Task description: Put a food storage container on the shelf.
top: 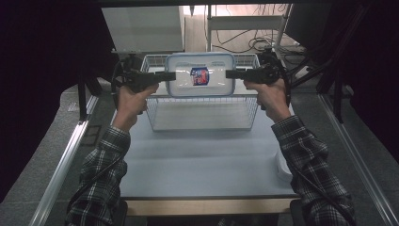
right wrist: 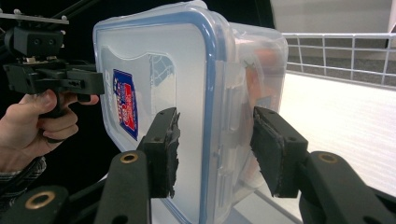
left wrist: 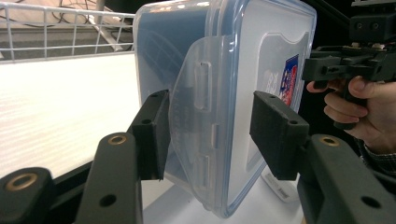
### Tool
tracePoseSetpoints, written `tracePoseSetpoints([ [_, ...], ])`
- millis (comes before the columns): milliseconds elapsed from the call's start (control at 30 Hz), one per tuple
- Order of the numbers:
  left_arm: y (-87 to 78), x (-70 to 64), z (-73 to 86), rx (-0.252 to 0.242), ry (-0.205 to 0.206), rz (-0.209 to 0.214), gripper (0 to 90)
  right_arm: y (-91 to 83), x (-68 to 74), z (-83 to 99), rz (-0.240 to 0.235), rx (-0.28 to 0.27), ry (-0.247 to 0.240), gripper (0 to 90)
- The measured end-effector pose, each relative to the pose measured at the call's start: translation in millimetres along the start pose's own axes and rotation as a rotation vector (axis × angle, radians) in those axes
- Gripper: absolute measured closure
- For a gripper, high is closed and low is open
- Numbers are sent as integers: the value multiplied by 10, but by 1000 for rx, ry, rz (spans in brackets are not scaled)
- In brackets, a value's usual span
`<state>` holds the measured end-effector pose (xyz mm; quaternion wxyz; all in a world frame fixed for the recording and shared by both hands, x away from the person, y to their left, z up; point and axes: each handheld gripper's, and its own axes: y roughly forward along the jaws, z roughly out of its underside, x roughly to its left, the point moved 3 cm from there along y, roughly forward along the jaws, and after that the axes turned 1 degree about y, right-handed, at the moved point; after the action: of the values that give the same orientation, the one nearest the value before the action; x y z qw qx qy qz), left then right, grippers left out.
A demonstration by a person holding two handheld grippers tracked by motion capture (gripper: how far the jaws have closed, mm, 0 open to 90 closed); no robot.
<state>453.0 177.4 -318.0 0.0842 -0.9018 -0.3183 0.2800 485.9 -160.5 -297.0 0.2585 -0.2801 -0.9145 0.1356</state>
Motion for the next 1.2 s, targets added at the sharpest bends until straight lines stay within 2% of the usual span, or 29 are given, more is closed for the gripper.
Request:
tracePoseSetpoints([
  [200, 86, 126, 8, 6, -22, 9, 487, 71, -77, -7, 13, 1, 12, 517],
  [367, 139, 172, 21, 4, -41, 11, 486, 102, -122, -11, 24, 7, 18, 513],
  [500, 152, 196, 18, -4, -40, 10, 483, 127, -154, -2, 26, 0, 21, 507],
  [633, 160, 209, 10, -5, -28, 11, 476, 132, -156, 5, 35, 0, 7, 501],
  [733, 164, 240, 25, -20, -31, 29, 481, 134, -150, 34, 56, -13, -18, 488],
  [833, 171, 257, 23, -27, -42, 36, 483, 141, -155, 48, 61, -14, -16, 488],
  [900, 181, 268, 14, -29, -45, 35, 480, 144, -160, 52, 61, -15, -5, 487],
  [967, 191, 275, 9, -25, -41, 28, 477, 150, -172, 59, 66, -17, -11, 503],
  [1000, 208, 293, 11, -18, -44, 20, 468, 167, -173, 86, 88, 9, -34, 525],
  [1033, 208, 293, 11, -18, -44, 20, 457, 167, -173, 86, 88, 9, -34, 525],
  [1067, 217, 334, 21, -20, -65, 26, 448, 205, -176, 124, 116, 30, -45, 508],
  [1100, 217, 334, 21, -20, -65, 26, 444, 205, -176, 124, 116, 30, -45, 508],
  [1133, 222, 377, 32, -27, -83, 47, 446, 213, -208, 134, 112, 22, -25, 526],
  [1200, 224, 384, 32, -30, -86, 50, 445, 214, -226, 133, 100, 19, -11, 531],
])
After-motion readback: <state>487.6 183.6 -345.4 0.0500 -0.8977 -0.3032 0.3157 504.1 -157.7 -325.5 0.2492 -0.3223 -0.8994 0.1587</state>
